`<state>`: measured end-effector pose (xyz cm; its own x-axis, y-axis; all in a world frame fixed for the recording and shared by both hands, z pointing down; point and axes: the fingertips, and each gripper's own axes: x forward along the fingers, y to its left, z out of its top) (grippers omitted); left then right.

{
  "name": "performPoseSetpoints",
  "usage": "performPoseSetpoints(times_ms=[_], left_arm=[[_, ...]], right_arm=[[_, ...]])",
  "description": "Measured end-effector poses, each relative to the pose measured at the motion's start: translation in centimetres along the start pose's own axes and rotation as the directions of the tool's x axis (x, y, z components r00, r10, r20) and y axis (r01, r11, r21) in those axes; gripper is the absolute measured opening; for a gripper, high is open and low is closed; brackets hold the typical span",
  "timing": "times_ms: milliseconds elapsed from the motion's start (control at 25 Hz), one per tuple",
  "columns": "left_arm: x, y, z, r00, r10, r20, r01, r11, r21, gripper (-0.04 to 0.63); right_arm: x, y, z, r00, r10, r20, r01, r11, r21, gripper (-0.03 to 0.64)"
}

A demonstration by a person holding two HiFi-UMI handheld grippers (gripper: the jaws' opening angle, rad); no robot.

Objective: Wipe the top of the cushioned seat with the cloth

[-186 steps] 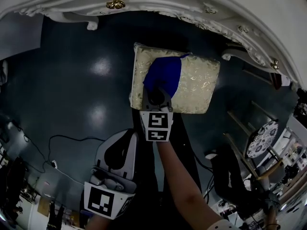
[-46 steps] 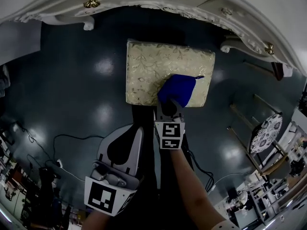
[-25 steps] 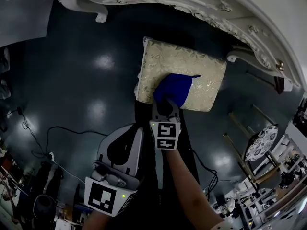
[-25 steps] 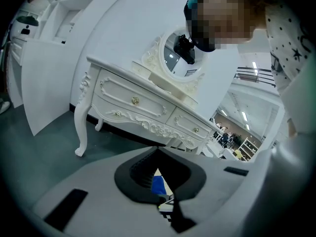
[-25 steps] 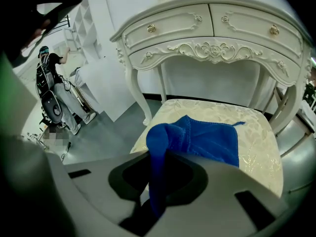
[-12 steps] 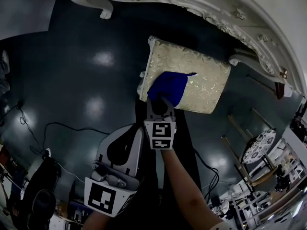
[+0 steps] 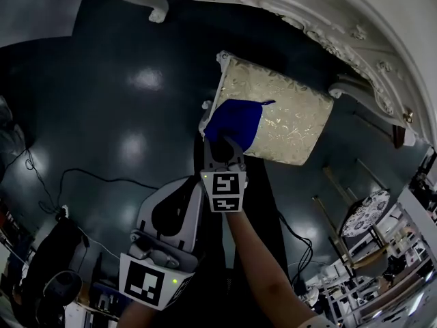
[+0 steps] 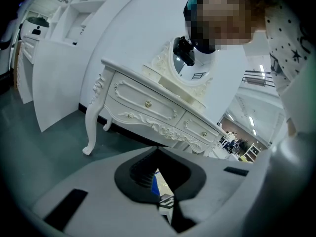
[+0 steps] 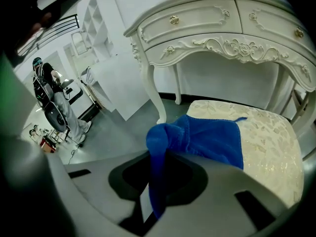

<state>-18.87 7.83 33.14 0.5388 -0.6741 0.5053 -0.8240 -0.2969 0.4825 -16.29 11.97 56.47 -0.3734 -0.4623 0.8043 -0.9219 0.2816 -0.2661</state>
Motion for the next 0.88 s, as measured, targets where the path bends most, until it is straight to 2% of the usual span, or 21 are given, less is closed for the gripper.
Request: performPoseSetpoints(times_ms=[200,560,720,880], left_arm=[[-0.2,0.5,0.2,1.000,0.011,0.003,-0.011,1.000,0.002,0.009],[0.0,1.3,0.5,1.000,0.026,0.007,-0.026,1.000,-0.004,0.011],[0.0,1.4,0.4,1.000,0.028,0.008,-0.028,1.000,-0.007,0.009],[0.0,1.4,0.4,1.000,0.027,0.006,-0.027,1.000,-0.004,0.009]], right_arm=[[1.0,1.3,0.2,0.999,0.031,-0.016,-0.031,0.999,-0.008,0.064],[2.3,2.1,0.2,0.999,0.038,-0.039,-0.038,0.999,-0.010,0.064],[3.7,1.9,-4.3,0.996,0.024,-0.086,-0.027,0.999,-0.031,0.064],[4.5,2.0,-5.0,0.996,0.026,-0.085,-0.028,0.999,-0.026,0.064]])
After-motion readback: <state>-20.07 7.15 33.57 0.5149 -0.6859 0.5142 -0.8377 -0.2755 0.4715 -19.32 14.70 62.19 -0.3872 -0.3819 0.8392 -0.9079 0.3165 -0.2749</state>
